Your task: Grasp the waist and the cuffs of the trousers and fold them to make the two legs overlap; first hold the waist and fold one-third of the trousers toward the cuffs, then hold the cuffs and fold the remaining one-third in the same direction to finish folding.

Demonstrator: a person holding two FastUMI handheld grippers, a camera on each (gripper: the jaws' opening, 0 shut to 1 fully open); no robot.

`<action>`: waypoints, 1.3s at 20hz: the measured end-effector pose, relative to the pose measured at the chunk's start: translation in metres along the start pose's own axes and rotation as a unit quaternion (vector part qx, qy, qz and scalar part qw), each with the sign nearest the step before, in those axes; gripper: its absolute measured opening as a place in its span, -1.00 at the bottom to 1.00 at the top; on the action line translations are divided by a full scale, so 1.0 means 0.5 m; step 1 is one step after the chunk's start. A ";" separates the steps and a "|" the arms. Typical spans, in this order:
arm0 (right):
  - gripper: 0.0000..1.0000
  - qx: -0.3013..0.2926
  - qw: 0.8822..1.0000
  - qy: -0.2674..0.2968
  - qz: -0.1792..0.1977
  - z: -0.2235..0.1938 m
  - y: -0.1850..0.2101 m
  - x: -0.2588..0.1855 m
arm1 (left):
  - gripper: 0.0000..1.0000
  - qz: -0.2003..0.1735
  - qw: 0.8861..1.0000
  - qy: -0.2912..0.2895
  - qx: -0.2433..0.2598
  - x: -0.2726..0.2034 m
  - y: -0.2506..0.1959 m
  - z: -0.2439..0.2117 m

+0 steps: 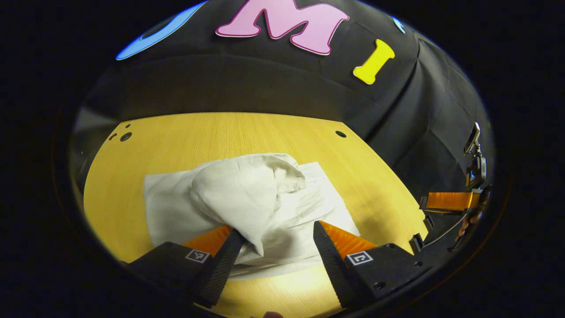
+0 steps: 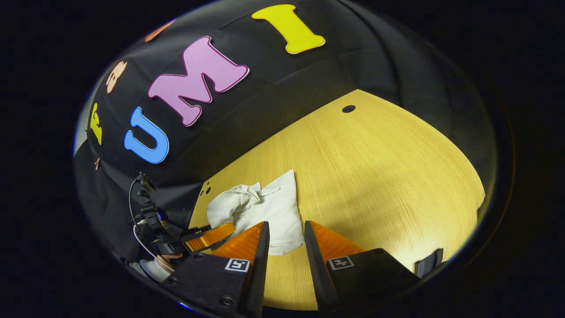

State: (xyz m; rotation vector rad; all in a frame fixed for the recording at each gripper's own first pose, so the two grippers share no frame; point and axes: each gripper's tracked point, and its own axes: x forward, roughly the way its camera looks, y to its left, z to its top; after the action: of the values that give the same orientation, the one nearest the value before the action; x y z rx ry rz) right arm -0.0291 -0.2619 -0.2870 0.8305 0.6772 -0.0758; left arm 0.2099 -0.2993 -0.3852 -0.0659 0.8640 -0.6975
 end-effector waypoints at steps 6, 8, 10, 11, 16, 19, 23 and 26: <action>-0.01 0.006 1.000 -0.001 0.013 0.005 0.032 0.006 | 0.92 0.017 0.998 -0.044 -0.051 -0.114 0.052 0.046; -0.01 0.005 1.000 0.000 0.016 0.002 0.042 0.008 | 0.93 0.030 0.996 -0.063 -0.064 -0.161 0.083 0.060; -0.02 0.001 1.000 -0.001 0.020 0.004 0.058 0.008 | 0.92 0.050 0.993 -0.080 -0.076 -0.206 0.125 0.069; -0.02 0.000 1.000 -0.001 0.024 0.005 0.069 0.009 | 0.92 0.058 0.991 -0.085 -0.087 -0.227 0.143 0.071; -0.01 -0.010 0.999 0.000 0.039 -0.001 0.111 0.008 | 0.92 0.081 0.983 -0.104 -0.125 -0.306 0.214 0.047; -0.02 -0.013 0.999 0.001 0.040 -0.010 0.121 0.010 | 0.92 0.095 0.983 -0.094 -0.130 -0.323 0.240 0.011; -0.02 -0.027 0.999 0.011 0.032 -0.032 0.115 0.014 | 0.92 0.097 0.981 -0.087 -0.144 -0.334 0.249 -0.016; -0.17 -0.029 0.999 0.011 0.034 -0.038 0.119 0.011 | 0.92 0.097 0.980 -0.083 -0.152 -0.333 0.253 -0.025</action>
State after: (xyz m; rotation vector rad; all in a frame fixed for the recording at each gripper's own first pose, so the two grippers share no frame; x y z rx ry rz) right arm -0.0159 -0.2066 -0.2601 0.7979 0.6689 0.0145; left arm 0.1950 -0.1002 -0.3221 -0.3069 0.7974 -0.3677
